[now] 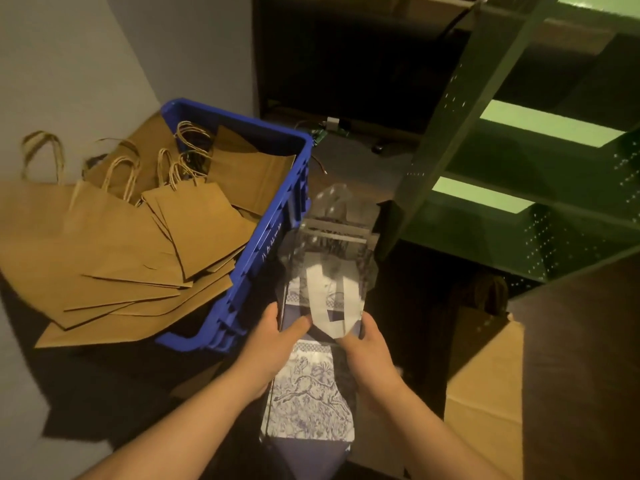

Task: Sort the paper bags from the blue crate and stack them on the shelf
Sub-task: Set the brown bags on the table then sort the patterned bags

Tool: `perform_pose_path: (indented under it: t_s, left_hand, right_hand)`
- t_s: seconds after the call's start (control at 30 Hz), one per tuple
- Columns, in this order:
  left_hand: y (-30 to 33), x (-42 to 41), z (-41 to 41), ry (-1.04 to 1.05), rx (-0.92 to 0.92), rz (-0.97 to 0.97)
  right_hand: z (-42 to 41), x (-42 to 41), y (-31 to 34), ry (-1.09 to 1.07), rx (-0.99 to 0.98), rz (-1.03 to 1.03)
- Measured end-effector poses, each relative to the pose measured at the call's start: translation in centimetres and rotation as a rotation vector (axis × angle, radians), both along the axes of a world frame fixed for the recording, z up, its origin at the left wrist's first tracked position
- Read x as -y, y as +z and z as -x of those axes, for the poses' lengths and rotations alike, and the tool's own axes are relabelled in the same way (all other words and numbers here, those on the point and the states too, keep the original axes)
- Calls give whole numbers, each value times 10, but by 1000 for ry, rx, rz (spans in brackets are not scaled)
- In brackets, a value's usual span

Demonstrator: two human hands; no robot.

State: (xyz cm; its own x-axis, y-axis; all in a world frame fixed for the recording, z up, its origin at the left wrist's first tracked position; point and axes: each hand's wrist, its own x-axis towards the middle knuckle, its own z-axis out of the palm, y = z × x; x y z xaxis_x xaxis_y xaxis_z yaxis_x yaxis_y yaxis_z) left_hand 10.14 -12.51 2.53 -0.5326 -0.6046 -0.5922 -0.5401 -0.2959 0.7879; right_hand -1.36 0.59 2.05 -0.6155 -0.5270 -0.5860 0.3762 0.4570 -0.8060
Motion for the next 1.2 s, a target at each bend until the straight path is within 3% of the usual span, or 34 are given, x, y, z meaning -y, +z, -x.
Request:
perform_pose_path:
  t_s: [0.2,0.37,0.57,0.73,0.93,1.2]
  left_hand:
    - [-24,4,-25,-100,167,-170]
    - [-39,6,-23,-94,234,-61]
    - [-48,8,-24,-88,393,78]
    - [-43,-7,-36,-59,438,202]
    - [-37,-10,-42,15,316,109]
    - [-45,-1,-43,-24,276,111]
  right_hand:
    - [11,23,-19,-147,99,-111]
    - [14,31,-27,-90,143,-200]
    - [6,30,-40,29,51,-264]
    - [0,9,-42,-3,106,-256]
    - [-23,4,-35,45,270,-166]
    - [-28,12,-35,107,221,-129]
